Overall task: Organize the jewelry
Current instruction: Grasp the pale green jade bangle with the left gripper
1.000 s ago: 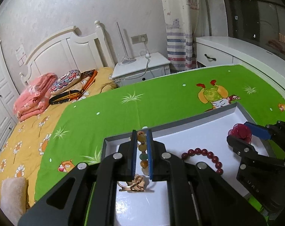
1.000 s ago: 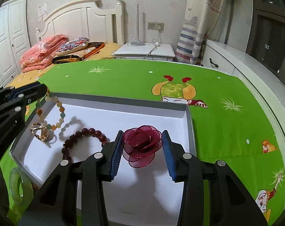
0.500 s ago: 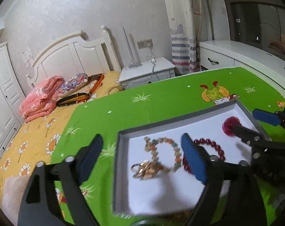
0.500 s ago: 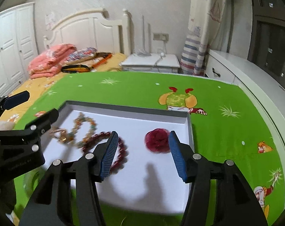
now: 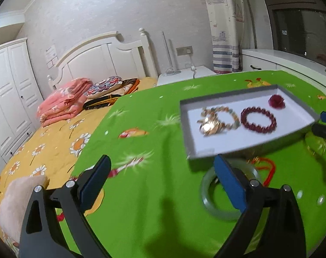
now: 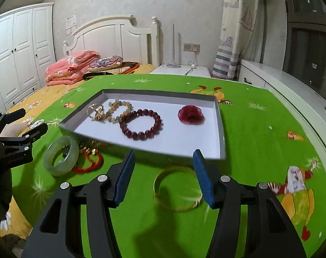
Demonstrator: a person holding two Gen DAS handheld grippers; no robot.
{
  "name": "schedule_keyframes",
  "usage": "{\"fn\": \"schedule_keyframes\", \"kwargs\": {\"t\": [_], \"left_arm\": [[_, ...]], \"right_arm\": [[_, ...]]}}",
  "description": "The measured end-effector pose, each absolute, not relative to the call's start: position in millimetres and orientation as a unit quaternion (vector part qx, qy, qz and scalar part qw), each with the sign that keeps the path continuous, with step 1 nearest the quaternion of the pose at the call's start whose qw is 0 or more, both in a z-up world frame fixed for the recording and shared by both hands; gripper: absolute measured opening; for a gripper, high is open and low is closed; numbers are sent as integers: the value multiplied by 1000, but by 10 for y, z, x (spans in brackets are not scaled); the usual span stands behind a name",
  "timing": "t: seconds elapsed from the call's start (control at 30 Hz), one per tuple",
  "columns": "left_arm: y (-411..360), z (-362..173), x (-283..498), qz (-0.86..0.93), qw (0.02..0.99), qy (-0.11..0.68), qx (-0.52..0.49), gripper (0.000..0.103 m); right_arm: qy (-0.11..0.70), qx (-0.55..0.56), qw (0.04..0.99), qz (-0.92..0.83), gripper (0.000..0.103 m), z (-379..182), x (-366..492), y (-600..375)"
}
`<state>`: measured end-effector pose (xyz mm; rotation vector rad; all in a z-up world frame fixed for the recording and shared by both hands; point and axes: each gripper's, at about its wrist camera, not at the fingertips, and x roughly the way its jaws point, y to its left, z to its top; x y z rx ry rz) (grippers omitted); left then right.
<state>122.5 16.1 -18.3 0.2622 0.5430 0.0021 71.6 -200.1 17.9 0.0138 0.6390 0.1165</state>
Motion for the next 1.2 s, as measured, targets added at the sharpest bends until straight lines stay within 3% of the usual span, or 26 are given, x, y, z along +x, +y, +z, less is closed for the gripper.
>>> {"fn": "schedule_keyframes", "kwargs": {"t": [0.43, 0.53, 0.6, 0.7, 0.97, 1.03, 1.07, 1.1, 1.2], "left_arm": [[201, -302, 1090, -43, 952, 281, 110, 93], [184, -354, 1149, -70, 941, 318, 92, 81], [156, -381, 1191, -75, 935, 336, 90, 64], [116, -435, 1262, -72, 927, 356, 94, 53], [-54, -522, 1351, -72, 918, 370, 121, 49], [-38, -534, 1358, -91, 916, 374, 113, 39], [-33, -539, 1353, -105, 915, 373, 108, 24], [-31, -543, 1346, -109, 916, 371, 108, 18], [-33, -537, 1320, -110, 920, 361, 106, 13]], "right_arm": [[322, 11, 945, 57, 53, 25, 668, -2034], [322, 29, 944, 63, 53, 20, 673, -2089], [321, 36, 944, 68, 53, 21, 671, -2110], [318, 39, 945, 72, 53, 21, 662, -2126], [317, 39, 945, 75, 53, 19, 659, -2132], [318, 39, 944, 75, 53, 17, 661, -2132], [318, 38, 944, 74, 53, 16, 659, -2131], [318, 38, 945, 74, 53, 21, 659, -2130], [317, 36, 945, 74, 53, 28, 652, -2127]]}}
